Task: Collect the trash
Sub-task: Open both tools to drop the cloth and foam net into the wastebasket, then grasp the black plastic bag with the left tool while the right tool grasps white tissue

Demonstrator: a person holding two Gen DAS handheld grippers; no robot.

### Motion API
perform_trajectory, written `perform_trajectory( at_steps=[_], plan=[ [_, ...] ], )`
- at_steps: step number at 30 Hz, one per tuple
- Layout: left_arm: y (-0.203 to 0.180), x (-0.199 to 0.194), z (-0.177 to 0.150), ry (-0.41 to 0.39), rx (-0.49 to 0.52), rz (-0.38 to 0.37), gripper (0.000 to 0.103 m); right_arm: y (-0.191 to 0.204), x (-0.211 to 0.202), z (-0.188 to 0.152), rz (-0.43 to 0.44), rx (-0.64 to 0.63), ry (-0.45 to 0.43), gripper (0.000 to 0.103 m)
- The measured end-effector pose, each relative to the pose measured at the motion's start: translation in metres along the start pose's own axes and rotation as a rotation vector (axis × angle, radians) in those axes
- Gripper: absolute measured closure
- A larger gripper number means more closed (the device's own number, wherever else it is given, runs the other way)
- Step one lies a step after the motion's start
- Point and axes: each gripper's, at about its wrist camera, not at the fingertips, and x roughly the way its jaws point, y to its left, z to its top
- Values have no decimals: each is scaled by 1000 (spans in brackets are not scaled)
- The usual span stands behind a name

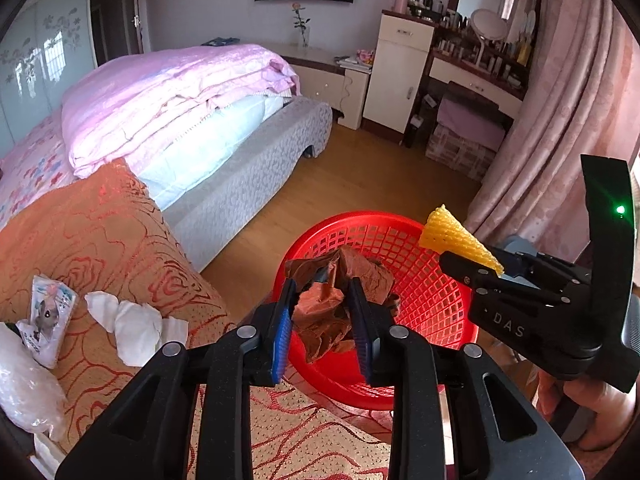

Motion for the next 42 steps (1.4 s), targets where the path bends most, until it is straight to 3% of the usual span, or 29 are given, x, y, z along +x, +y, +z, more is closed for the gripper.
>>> perform_trajectory(
  at_steps=[3, 7, 13, 19, 25, 42],
  plan=[
    [0, 0, 0, 0, -4, -4, 67, -1, -1, -1, -7, 17, -10, 46],
    [-1, -1, 0, -5, -4, -6, 53, -3, -3, -1, -10, 26, -17, 45],
    [6, -20, -7, -40, -36, 13, 41, 1, -10, -2, -15, 5, -41, 45],
    [14, -48, -14, -99, -52, 60, 37, 20, -24, -6, -5, -42, -91, 35],
    [32, -81, -25, -147, -67, 164, 35, 42, -42, -8, 48, -90, -135, 29],
    [161, -181, -71, -233, -322, 405, 33, 97, -65, -23, 167, -198, -136, 27]
  ],
)
